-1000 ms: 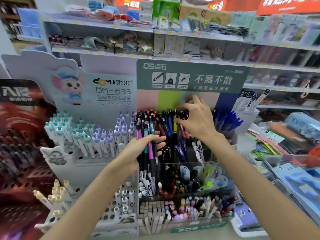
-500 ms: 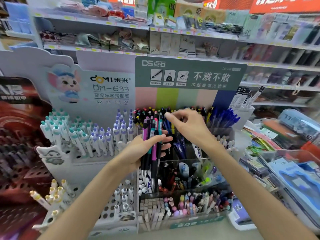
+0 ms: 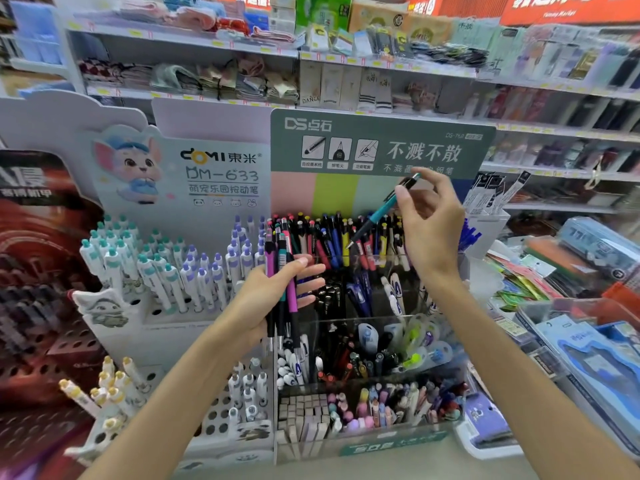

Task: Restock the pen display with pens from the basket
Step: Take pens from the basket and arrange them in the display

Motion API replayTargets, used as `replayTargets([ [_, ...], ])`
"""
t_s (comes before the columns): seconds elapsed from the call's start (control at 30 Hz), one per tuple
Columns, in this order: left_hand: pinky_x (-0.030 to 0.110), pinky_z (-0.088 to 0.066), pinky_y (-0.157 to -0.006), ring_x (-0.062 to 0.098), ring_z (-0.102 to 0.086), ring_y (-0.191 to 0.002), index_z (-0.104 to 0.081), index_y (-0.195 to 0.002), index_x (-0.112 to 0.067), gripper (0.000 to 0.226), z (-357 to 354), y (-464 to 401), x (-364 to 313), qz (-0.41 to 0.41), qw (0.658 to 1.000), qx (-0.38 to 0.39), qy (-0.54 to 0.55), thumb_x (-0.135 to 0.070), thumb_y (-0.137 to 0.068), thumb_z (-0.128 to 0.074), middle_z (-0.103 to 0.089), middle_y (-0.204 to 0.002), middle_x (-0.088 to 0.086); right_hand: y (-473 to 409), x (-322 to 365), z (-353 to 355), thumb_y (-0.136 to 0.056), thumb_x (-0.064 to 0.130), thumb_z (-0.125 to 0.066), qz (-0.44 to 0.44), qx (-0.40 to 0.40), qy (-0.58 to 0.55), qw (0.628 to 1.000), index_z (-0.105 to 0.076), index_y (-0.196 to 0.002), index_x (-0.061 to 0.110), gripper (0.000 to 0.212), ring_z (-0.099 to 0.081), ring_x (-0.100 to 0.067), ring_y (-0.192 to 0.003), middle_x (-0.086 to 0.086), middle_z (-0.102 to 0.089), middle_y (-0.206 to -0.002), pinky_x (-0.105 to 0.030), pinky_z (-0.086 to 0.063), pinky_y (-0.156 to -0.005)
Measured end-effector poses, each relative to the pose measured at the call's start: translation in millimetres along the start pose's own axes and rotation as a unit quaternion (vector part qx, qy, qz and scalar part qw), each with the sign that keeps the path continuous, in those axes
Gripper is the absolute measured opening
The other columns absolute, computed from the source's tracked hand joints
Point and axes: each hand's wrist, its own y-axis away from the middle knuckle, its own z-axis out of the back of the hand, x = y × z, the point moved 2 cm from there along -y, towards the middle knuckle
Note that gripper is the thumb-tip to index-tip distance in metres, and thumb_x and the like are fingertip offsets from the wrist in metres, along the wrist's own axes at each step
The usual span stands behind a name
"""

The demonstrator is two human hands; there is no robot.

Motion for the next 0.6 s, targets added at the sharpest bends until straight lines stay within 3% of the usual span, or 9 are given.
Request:
replayTargets([
  [0.1,0.026,-0.059,-0.068,0.017,-0.072,-0.091,-0.062,-0.115,-0.008,0.023,-1,0,4,0.012,1.0,-0.005,0.008,-0.019,-0.096,-0.054,-0.075,-0.099,0.003,6,-4,-16,-0.087,0.01,-0.067,0.104,0.033,0.065,0.992,-0.052,-0.118,0.008,0.034,-0.065,-0.003,-0.072,0.003,-0.068,-0.086,-0.012,-0.053,-0.073],
  [0.23,0.028,-0.06,-0.071,0.018,-0.072,-0.092,-0.062,-0.116,-0.009,0.023,-3,-1,6,0.026,1.0,-0.004,0.008,-0.019,-0.096,-0.054,-0.075,-0.1,0.005,13,-18,-37,-0.088,0.019,-0.067,0.179,0.112,0.164,0.963,-0.056,-0.115,0.011,0.03,-0.069,-0.014,-0.074,-0.001,-0.072,-0.091,-0.033,-0.058,-0.073],
  [0.33,0.028,-0.06,-0.073,0.018,-0.072,-0.091,-0.062,-0.116,-0.009,0.023,-3,1,4,0.026,1.0,-0.003,0.014,-0.018,-0.096,-0.054,-0.074,-0.1,0.005,13,-29,-42,-0.087,0.026,-0.067,0.223,0.132,0.216,0.941,-0.064,-0.108,0.015,0.024,-0.062,-0.014,-0.095,0.001,-0.068,-0.103,-0.035,-0.051,-0.084],
  [0.43,0.028,-0.06,-0.074,0.017,-0.072,-0.092,-0.062,-0.114,-0.011,0.021,-1,5,3,0.031,0.999,0.012,0.006,-0.018,-0.095,-0.055,-0.074,-0.102,0.005,11,-38,-41,-0.085,0.031,-0.064,0.259,0.128,0.297,0.91,-0.067,-0.112,0.02,0.029,-0.044,-0.019,-0.116,-0.003,-0.058,-0.122,-0.032,-0.034,-0.095],
  [0.6,0.029,-0.059,-0.077,0.016,-0.071,-0.095,-0.062,-0.112,-0.015,0.02,0,9,0,0.029,0.999,0.032,-0.012,-0.02,-0.094,-0.056,-0.074,-0.104,0.003,7,-43,-40,-0.083,0.032,-0.058,0.274,0.171,0.376,0.869,-0.064,-0.118,0.023,0.037,-0.039,-0.023,-0.122,-0.004,-0.055,-0.127,-0.034,-0.027,-0.1],
])
